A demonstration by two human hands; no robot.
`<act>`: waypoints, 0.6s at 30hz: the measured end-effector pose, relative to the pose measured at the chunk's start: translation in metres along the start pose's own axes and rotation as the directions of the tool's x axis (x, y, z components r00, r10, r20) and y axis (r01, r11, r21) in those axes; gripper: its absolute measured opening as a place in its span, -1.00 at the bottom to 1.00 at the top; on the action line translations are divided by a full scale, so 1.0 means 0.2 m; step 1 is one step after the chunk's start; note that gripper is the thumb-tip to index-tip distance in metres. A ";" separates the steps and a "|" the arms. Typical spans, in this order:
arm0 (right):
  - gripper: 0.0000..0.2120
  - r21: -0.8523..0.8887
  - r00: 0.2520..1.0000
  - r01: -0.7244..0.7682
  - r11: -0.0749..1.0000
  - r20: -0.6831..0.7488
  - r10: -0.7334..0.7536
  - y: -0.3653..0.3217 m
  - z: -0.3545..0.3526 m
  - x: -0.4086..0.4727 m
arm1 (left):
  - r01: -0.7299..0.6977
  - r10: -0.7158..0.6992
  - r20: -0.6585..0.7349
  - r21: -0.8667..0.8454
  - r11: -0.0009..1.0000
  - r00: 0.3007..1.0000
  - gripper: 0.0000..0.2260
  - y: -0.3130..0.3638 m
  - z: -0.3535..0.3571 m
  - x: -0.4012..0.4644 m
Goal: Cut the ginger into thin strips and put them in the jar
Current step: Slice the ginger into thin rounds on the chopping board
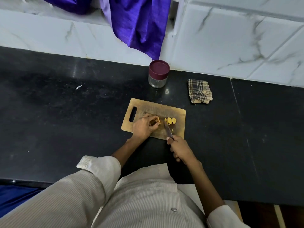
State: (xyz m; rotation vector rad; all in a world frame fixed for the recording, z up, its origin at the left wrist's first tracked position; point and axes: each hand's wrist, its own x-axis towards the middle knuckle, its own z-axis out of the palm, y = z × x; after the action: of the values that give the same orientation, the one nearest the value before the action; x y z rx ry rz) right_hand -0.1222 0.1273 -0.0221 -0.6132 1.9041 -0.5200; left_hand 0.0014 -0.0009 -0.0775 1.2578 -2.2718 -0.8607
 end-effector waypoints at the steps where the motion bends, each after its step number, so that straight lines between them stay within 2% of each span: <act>1: -0.80 -0.018 0.998 0.016 1.000 -0.057 -0.017 0.00 -0.01 0.00 | 0.000 0.000 0.003 0.003 1.000 1.000 -0.70 0.00 0.00 0.00; 3: -0.72 -0.166 0.968 0.018 0.986 -0.242 -0.059 0.02 -0.04 0.02 | 0.000 0.000 0.006 -0.005 1.000 1.000 -0.70 0.00 0.00 0.00; 5: -0.72 -0.266 0.932 -0.055 0.962 -0.360 -0.046 0.05 -0.06 0.04 | 0.001 -0.001 0.005 -0.017 1.000 1.000 -0.70 -0.01 0.01 -0.01; 9: -0.73 -0.173 0.938 -0.100 0.980 -0.344 0.035 0.07 -0.06 0.08 | 0.000 0.000 0.013 -0.004 1.000 1.000 -0.69 -0.02 0.01 0.00; 18: -0.72 -0.047 0.931 -0.023 0.999 -0.366 0.004 0.02 -0.11 0.15 | 0.050 -0.050 -0.008 -0.013 0.999 0.999 -0.69 -0.01 0.00 0.04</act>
State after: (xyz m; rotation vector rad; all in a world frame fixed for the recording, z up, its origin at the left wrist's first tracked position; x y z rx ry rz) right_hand -0.1530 0.1146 -0.0369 -0.5637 2.2782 -0.6110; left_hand -0.0011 -0.0080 -0.0784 1.3146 -2.2340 -0.8847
